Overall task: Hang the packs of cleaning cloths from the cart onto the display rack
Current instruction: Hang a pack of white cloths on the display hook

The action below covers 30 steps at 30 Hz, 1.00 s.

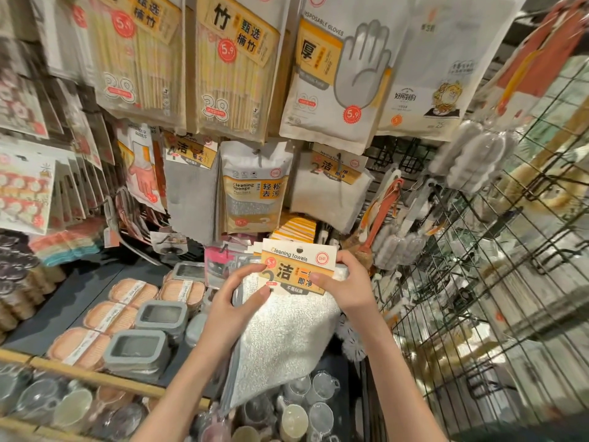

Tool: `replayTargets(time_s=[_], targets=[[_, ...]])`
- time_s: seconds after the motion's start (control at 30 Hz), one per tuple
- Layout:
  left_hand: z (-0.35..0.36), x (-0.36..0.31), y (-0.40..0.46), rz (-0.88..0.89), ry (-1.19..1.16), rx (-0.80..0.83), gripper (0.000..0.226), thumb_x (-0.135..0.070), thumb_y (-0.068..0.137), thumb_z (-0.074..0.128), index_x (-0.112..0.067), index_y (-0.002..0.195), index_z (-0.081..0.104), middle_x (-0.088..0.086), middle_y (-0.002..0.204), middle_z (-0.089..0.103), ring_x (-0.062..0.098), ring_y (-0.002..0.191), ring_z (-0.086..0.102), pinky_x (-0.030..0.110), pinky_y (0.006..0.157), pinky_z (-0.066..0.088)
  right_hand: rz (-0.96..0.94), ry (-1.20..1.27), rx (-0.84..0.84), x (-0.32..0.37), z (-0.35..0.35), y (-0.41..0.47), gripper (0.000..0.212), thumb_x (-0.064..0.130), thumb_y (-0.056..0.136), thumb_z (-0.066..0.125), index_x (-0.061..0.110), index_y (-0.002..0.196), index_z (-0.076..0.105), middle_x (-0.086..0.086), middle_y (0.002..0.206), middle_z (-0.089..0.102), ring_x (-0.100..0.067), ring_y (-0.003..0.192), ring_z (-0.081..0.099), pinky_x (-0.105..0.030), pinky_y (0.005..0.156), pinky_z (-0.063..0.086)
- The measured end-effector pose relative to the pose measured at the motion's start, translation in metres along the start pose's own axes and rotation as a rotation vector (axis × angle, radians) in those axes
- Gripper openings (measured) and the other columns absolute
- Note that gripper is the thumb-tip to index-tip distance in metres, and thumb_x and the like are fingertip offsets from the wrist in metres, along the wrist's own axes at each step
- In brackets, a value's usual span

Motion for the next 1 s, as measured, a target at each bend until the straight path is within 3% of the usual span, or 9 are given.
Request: replayTargets(time_s=[0.2, 0.3, 0.4, 0.53, 0.67, 0.73, 0.8, 0.93, 1.0], targets=[[-0.002, 0.003, 0.002, -0.033, -0.067, -0.001, 0.046, -0.036, 0.08, 0.073, -0.046, 0.122, 0.057, -0.031, 0.129, 0.053, -0.01, 0.125, 0.043, 0.033, 0.105, 0.036, 0.007, 0.073, -0.008, -0.003, -0.012, 0.006, 0.026, -0.001, 0.076, 0.073, 0.016, 0.089, 0.058, -0.002, 0.097, 0.067, -0.023, 0.1, 0.063, -0.043, 0.087, 0.053], [0.0, 0.002, 0.001, -0.044, -0.104, -0.02, 0.046, -0.038, 0.078, 0.073, -0.047, 0.12, 0.058, -0.035, 0.125, 0.054, -0.012, 0.123, 0.042, 0.041, 0.111, 0.035, -0.025, 0.099, -0.031, -0.001, -0.015, 0.006, 0.026, -0.003, 0.078, 0.07, 0.017, 0.088, 0.056, 0.003, 0.093, 0.064, -0.019, 0.094, 0.062, -0.031, 0.081, 0.055], [0.001, 0.001, 0.002, -0.053, -0.142, -0.037, 0.042, -0.04, 0.078, 0.074, -0.047, 0.117, 0.06, -0.039, 0.12, 0.055, -0.011, 0.123, 0.043, 0.046, 0.112, 0.034, -0.039, 0.129, -0.088, 0.002, -0.02, 0.006, 0.027, -0.002, 0.081, 0.067, 0.019, 0.089, 0.054, 0.005, 0.092, 0.063, -0.002, 0.082, 0.063, -0.014, 0.069, 0.052], [0.002, -0.003, 0.002, -0.018, -0.093, -0.051, 0.042, -0.036, 0.076, 0.068, -0.041, 0.116, 0.057, -0.048, 0.111, 0.053, -0.03, 0.105, 0.041, 0.03, 0.104, 0.032, -0.071, 0.101, -0.099, 0.007, -0.021, 0.008, 0.027, -0.003, 0.081, 0.067, 0.017, 0.094, 0.053, 0.01, 0.091, 0.062, 0.01, 0.079, 0.061, -0.009, 0.066, 0.049], [0.0, -0.003, 0.005, -0.002, -0.055, -0.071, 0.037, -0.025, 0.083, 0.07, -0.039, 0.115, 0.057, -0.05, 0.108, 0.052, -0.034, 0.1, 0.04, 0.02, 0.094, 0.031, -0.096, 0.028, -0.158, 0.009, -0.024, 0.013, 0.03, 0.003, 0.081, 0.069, 0.026, 0.089, 0.053, 0.011, 0.094, 0.062, -0.015, 0.1, 0.059, -0.027, 0.084, 0.051], [-0.003, -0.001, 0.006, 0.004, -0.048, -0.088, 0.037, -0.02, 0.084, 0.07, -0.037, 0.115, 0.059, -0.043, 0.112, 0.054, -0.033, 0.101, 0.041, 0.016, 0.092, 0.031, -0.095, 0.024, -0.187, 0.009, -0.027, 0.016, 0.027, 0.004, 0.083, 0.066, 0.025, 0.094, 0.052, 0.011, 0.097, 0.061, -0.018, 0.104, 0.058, -0.031, 0.088, 0.049], [-0.006, 0.0, 0.007, 0.009, -0.045, -0.103, 0.037, -0.018, 0.084, 0.071, -0.035, 0.114, 0.06, -0.038, 0.115, 0.055, -0.031, 0.104, 0.042, 0.013, 0.092, 0.031, -0.112, -0.001, -0.2, 0.011, -0.032, 0.019, 0.026, 0.003, 0.086, 0.063, 0.02, 0.102, 0.052, 0.013, 0.099, 0.059, -0.015, 0.106, 0.056, -0.026, 0.088, 0.047], [-0.01, 0.005, 0.007, 0.01, -0.04, -0.106, 0.037, -0.013, 0.084, 0.071, -0.032, 0.114, 0.06, -0.046, 0.108, 0.056, -0.029, 0.105, 0.044, 0.01, 0.091, 0.031, -0.169, -0.028, -0.175, 0.019, -0.033, 0.03, 0.026, -0.002, 0.087, 0.057, 0.016, 0.104, 0.049, 0.014, 0.098, 0.058, -0.006, 0.1, 0.053, -0.001, 0.074, 0.041], [-0.011, 0.007, 0.007, 0.005, -0.034, -0.107, 0.037, -0.014, 0.084, 0.071, -0.033, 0.114, 0.06, -0.046, 0.108, 0.056, -0.028, 0.105, 0.044, 0.01, 0.092, 0.032, -0.182, -0.029, -0.194, 0.024, -0.033, 0.038, 0.025, -0.003, 0.088, 0.056, 0.014, 0.105, 0.05, 0.014, 0.098, 0.057, 0.001, 0.097, 0.052, 0.001, 0.072, 0.04]])
Point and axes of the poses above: each hand's wrist, its own y-axis towards the middle knuckle, its own z-axis out of the palm, x = y × z, the point moved 1 cm from there along y, towards the middle knuckle
